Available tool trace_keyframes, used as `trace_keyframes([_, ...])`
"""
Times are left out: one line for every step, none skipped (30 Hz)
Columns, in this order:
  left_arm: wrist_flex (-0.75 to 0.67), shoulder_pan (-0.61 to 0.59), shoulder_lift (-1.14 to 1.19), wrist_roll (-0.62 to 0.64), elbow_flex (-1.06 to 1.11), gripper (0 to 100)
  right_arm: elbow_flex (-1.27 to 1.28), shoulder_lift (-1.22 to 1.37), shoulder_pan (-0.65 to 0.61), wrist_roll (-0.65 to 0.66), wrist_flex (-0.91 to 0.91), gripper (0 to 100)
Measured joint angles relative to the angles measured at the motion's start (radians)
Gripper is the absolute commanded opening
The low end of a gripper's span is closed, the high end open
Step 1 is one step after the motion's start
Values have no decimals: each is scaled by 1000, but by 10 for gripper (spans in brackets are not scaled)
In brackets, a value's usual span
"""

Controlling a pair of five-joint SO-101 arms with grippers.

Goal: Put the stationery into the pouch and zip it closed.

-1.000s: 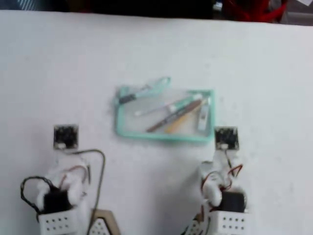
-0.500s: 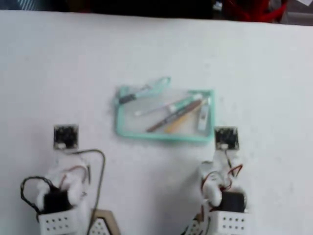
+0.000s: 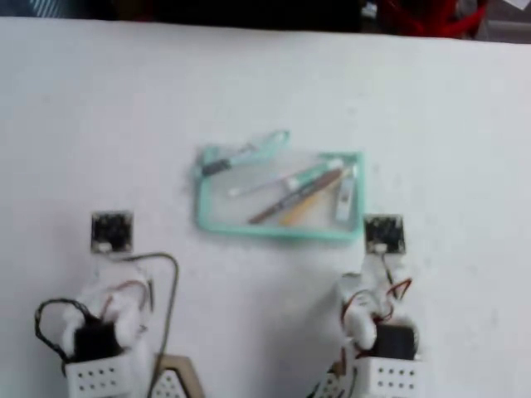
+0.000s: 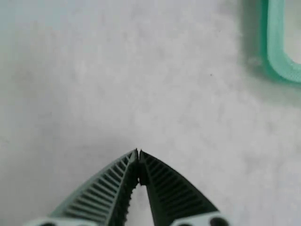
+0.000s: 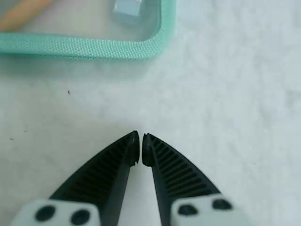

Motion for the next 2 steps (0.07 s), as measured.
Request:
trace_keyframes([0, 0, 0, 0, 0, 24, 0, 0, 0, 0, 0, 20])
trace_keyframes([0, 0, 0, 0, 0, 24, 0, 0, 0, 0, 0, 20])
